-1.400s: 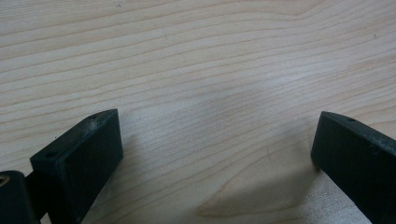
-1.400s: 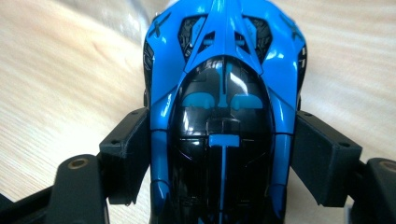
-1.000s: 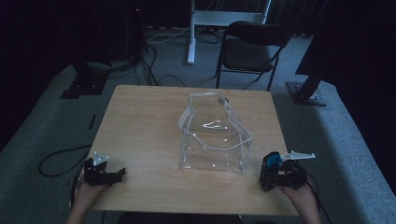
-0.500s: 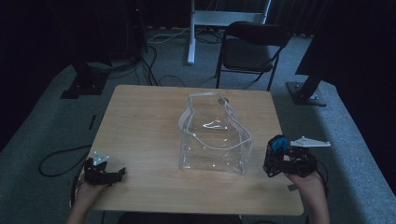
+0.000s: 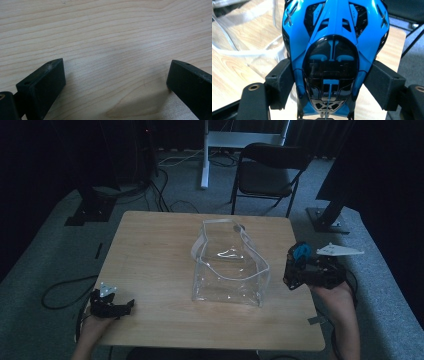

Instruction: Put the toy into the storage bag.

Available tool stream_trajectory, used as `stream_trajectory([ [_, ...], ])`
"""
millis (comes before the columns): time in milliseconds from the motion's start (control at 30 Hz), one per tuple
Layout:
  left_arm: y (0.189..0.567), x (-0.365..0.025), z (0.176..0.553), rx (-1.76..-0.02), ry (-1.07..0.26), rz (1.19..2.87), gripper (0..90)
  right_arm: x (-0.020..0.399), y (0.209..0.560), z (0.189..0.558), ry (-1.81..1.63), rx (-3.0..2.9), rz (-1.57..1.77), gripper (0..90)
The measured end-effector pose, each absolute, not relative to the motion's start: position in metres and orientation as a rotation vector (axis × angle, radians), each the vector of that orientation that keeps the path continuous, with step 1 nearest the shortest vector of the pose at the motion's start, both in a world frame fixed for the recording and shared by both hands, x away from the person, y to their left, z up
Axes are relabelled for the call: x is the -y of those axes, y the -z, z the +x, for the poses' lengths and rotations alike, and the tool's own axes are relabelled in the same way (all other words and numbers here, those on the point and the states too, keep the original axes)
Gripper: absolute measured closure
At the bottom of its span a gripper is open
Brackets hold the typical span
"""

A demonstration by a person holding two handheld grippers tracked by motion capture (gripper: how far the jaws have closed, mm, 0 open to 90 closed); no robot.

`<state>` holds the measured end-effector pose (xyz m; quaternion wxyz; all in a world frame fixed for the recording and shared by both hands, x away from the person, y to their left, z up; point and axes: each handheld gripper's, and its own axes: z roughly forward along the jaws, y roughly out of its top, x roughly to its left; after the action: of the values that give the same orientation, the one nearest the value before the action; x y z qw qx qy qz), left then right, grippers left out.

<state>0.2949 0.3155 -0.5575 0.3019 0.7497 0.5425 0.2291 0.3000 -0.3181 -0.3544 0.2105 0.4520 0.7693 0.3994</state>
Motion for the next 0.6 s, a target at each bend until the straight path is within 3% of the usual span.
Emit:
stream_trajectory([
  [600, 0.557, -0.315, 0.295, -1.439, -0.608, 1.987, 2.5, 0.275, 0.29, 0.324, -1.158, -2.197, 1.018, 26.3],
])
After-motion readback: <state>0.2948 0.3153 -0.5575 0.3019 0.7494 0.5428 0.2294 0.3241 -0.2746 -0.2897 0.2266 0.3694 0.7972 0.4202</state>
